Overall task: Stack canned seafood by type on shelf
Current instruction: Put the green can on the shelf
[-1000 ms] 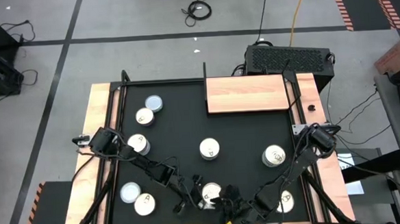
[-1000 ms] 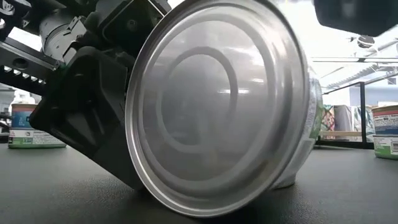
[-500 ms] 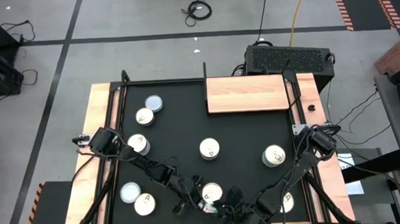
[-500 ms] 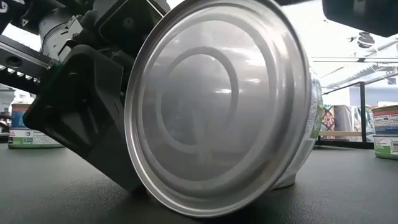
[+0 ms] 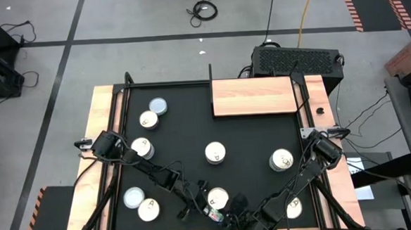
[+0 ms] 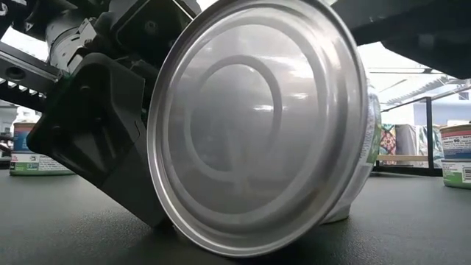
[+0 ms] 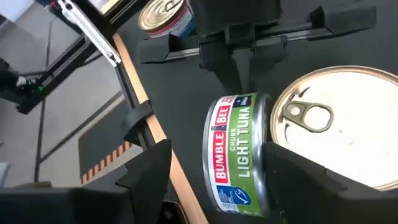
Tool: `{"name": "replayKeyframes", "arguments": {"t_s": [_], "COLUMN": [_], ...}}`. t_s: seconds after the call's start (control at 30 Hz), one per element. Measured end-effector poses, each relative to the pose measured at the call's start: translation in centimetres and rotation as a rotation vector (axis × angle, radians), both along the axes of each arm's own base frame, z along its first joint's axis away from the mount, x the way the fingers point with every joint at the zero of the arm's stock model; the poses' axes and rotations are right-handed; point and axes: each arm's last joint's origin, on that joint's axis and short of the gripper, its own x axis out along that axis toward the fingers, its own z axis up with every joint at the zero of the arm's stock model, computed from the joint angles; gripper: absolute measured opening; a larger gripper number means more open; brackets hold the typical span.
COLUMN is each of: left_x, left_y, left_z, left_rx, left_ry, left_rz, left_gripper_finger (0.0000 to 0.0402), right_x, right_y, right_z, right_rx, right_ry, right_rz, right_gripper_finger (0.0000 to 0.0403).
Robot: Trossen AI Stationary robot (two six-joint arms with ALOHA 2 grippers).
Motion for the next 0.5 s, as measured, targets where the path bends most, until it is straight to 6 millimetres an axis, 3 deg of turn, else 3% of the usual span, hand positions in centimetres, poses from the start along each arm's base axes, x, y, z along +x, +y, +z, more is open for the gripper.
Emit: {"name": "replayKeyframes", "arguments": {"t_s": [0.13,0.3,0.5], "left_x": [0.0,0.0,0.0], "left_y": [0.0,0.0,0.0], "left_z": [0.0,0.0,0.0], "left_rx": [0.000,0.000,0.000], "left_ry": [0.000,0.000,0.001], "left_rz": [0.000,0.000,0.000], "left_gripper_finger": [0.0006,0.0006,0.0006], "right_x": [0.3,1.0,1.3], "right_y": [-0.1,-0.5,-1.0], "right_z": [-0.4,-2.3,-2.4], "right_rx": [-0.007,-0.017,-0.019], "right_ry": [0.015,0.082,0.093], "right_rz": [0.036,0.054,0.053], "right_gripper_finger": [0.0247,0.0247,0.0242]}}
